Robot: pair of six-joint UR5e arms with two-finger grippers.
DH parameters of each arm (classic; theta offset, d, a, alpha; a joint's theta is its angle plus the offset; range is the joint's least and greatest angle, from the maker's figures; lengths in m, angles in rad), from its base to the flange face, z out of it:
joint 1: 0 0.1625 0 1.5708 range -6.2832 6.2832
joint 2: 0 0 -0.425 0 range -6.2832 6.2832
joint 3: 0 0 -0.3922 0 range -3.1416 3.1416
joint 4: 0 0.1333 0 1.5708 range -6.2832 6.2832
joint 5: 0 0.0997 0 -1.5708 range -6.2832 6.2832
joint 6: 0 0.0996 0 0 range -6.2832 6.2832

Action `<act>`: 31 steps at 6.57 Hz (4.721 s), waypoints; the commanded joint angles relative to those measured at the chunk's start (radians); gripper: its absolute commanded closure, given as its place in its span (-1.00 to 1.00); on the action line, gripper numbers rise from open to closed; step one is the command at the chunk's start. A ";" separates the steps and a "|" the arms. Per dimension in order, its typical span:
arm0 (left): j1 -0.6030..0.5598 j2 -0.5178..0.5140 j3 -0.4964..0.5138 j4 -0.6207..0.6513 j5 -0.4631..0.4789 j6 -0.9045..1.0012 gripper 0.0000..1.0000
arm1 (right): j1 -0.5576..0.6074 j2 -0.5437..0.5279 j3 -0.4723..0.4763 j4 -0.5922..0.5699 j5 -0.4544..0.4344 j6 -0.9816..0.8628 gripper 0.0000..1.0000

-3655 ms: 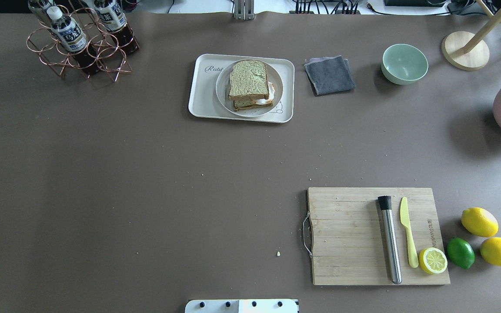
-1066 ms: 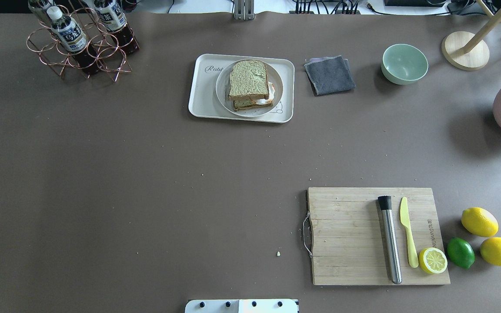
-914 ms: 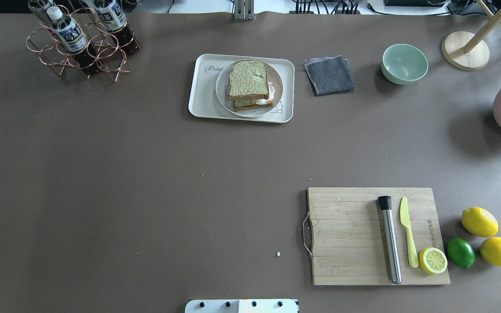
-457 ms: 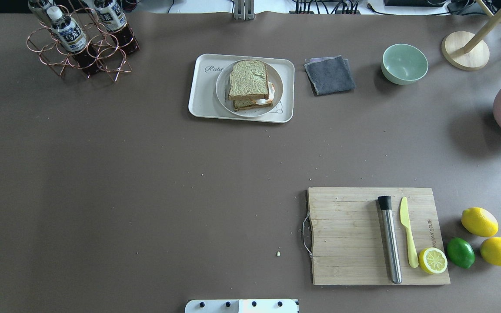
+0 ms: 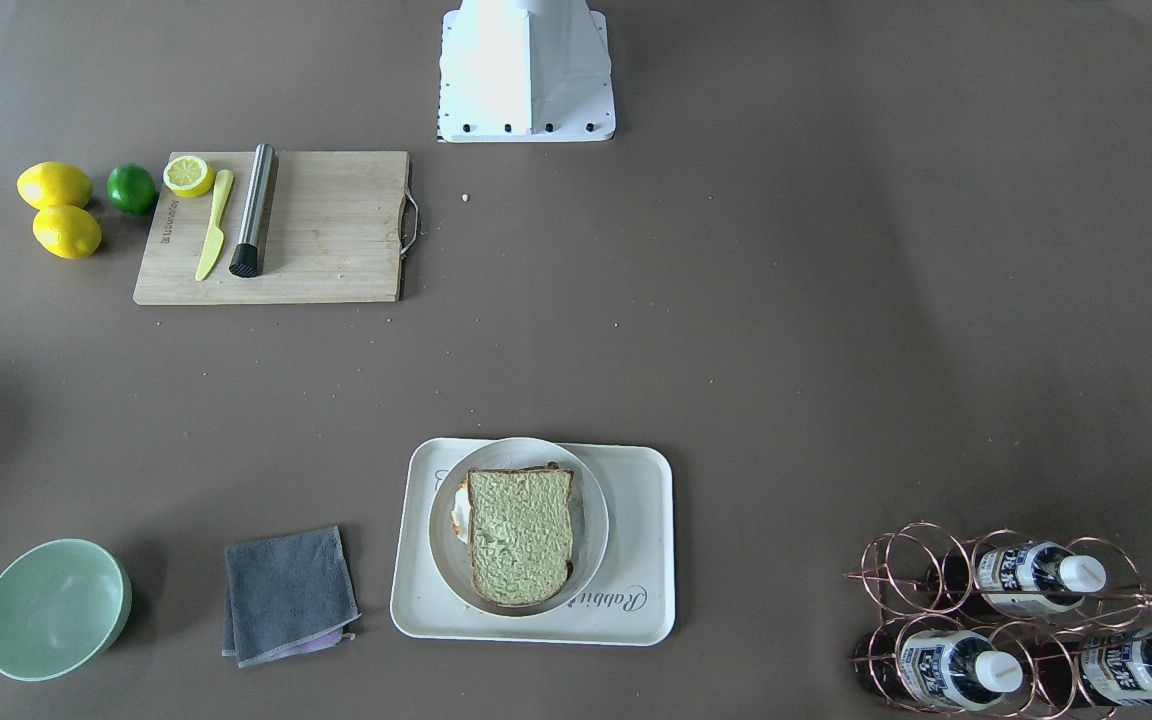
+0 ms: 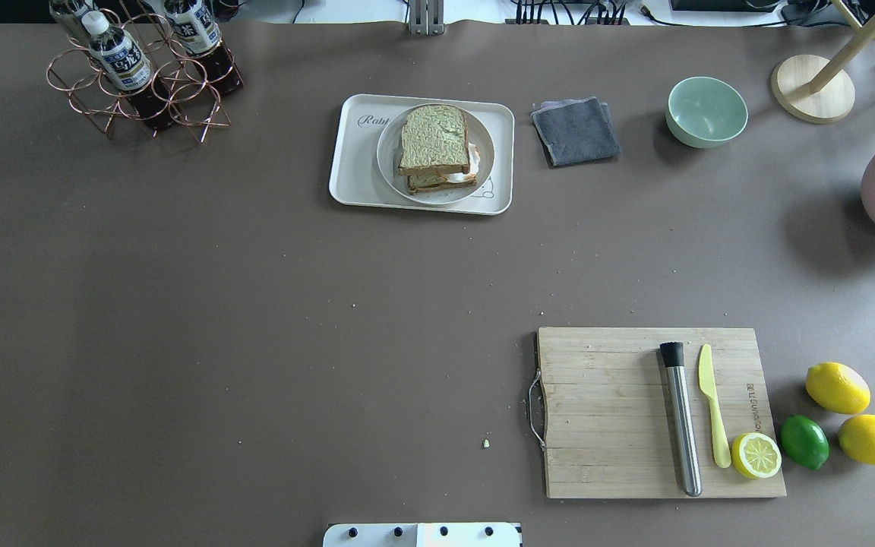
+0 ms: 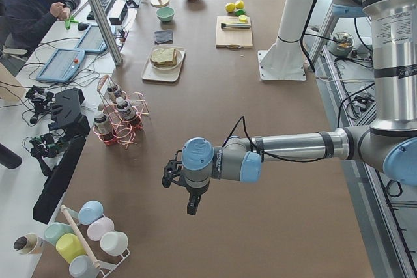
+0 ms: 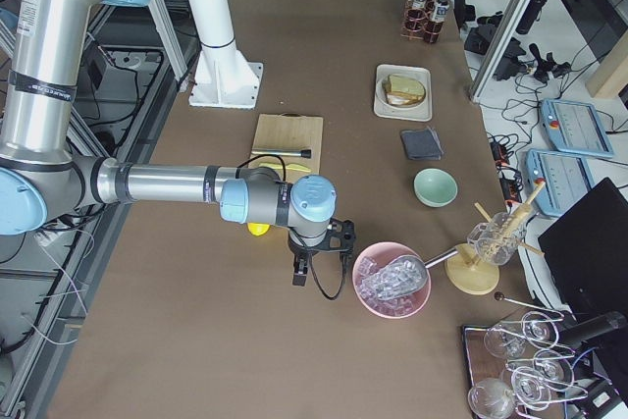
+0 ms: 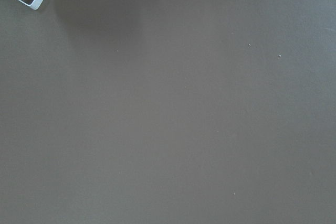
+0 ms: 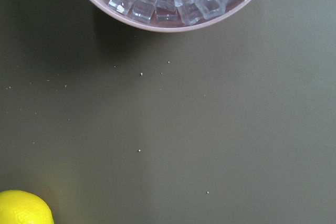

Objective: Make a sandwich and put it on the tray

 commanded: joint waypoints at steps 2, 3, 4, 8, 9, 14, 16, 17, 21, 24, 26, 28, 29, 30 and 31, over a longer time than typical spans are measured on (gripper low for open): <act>0.000 0.000 0.002 0.000 0.002 0.000 -0.96 | 0.000 0.000 0.002 0.003 0.010 -0.001 -1.00; 0.000 -0.002 0.005 0.000 0.002 0.000 -0.96 | 0.000 0.000 0.002 0.003 0.011 -0.001 -1.00; 0.000 0.000 0.005 0.000 0.002 0.000 -0.96 | 0.000 -0.002 0.002 0.003 0.011 -0.001 -1.00; 0.000 -0.002 0.005 0.002 0.000 0.000 -0.96 | 0.000 -0.003 0.002 0.003 0.012 -0.001 -1.00; 0.002 -0.002 0.005 0.002 0.000 0.000 -0.96 | 0.000 -0.003 0.002 0.003 0.012 -0.001 -1.00; 0.003 -0.002 0.005 0.002 0.000 0.000 -0.96 | 0.000 0.003 0.002 0.003 0.012 -0.001 -1.00; 0.003 -0.002 0.008 0.002 0.000 0.000 -0.96 | 0.000 0.009 0.002 0.003 0.012 -0.001 -1.00; 0.005 -0.002 0.008 0.003 0.000 0.000 -0.96 | -0.002 0.011 0.002 0.003 0.012 -0.001 -1.00; 0.011 0.000 0.009 0.006 0.000 0.000 -0.96 | -0.005 0.012 -0.001 0.001 0.014 -0.001 -1.00; 0.014 0.015 0.018 0.009 -0.061 -0.002 -0.96 | -0.049 0.009 0.000 0.001 0.004 -0.004 -1.00; 0.012 0.043 0.022 0.003 -0.083 -0.005 -0.96 | -0.049 0.003 0.031 0.000 0.000 -0.001 -1.00; 0.012 0.051 0.021 0.002 -0.124 -0.005 -0.96 | -0.049 0.014 0.046 -0.002 -0.019 0.002 -1.00; 0.012 0.048 0.025 0.003 -0.120 -0.006 -0.96 | -0.049 0.017 0.057 0.000 -0.022 0.002 -1.00; 0.011 0.048 0.017 0.005 -0.124 -0.005 -0.96 | -0.049 0.030 0.056 -0.003 -0.022 0.002 -1.00; 0.012 0.048 0.037 0.006 -0.121 -0.003 -0.96 | -0.049 0.032 0.056 0.000 -0.023 0.002 -1.00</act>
